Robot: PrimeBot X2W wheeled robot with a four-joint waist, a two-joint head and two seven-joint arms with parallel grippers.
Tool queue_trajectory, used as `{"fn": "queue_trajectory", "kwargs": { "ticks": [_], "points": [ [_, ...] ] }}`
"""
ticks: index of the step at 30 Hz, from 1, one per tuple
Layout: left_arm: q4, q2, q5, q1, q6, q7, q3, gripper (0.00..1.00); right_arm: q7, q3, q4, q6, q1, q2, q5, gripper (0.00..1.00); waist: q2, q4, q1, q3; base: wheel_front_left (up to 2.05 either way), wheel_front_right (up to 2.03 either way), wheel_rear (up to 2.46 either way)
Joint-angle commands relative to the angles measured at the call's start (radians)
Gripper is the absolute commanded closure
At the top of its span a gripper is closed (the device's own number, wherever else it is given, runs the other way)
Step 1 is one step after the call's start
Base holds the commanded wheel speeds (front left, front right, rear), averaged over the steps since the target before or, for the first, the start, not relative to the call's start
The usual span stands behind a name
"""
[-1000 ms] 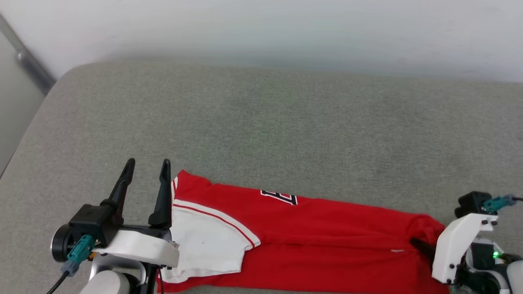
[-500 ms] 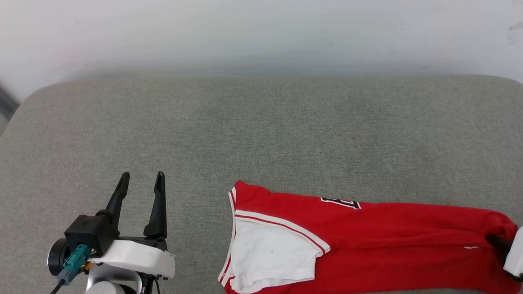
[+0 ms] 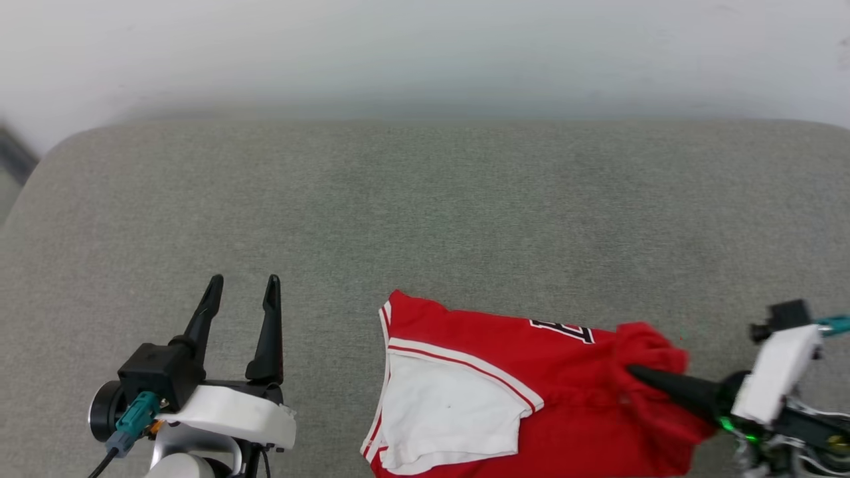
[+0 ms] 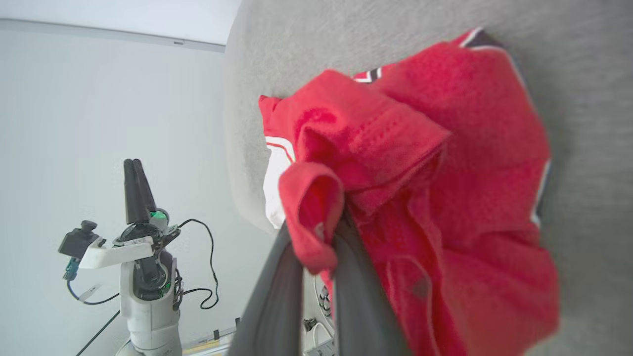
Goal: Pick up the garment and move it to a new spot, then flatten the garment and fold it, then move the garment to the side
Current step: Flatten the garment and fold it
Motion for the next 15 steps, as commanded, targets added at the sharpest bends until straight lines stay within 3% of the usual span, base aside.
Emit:
{"fn": "queue_trajectory", "kwargs": {
  "ticks": [1,10,15],
  "points": [
    [0.001,-0.005,0.003,-0.011,-0.003,0.003,-0.007,0.00,-0.027,0.056,0.031,0.000,-0.016,0.005,0.055,1.00,0.0000,0.012,-0.0001,0.004,0.00,0.00,0.00],
    [0.033,-0.032,0.005,-0.066,-0.035,0.002,-0.037,0.00,-0.265,0.457,0.176,0.000,-0.094,0.005,0.281,1.00,0.0000,0.089,-0.0001,0.037,0.00,0.00,0.00],
    [0.053,-0.044,0.008,-0.086,-0.044,-0.005,-0.044,0.00,-0.397,0.623,0.224,0.000,-0.136,0.004,0.317,1.00,0.0000,0.120,-0.0001,0.052,0.00,0.00,0.00]
  ]
}}
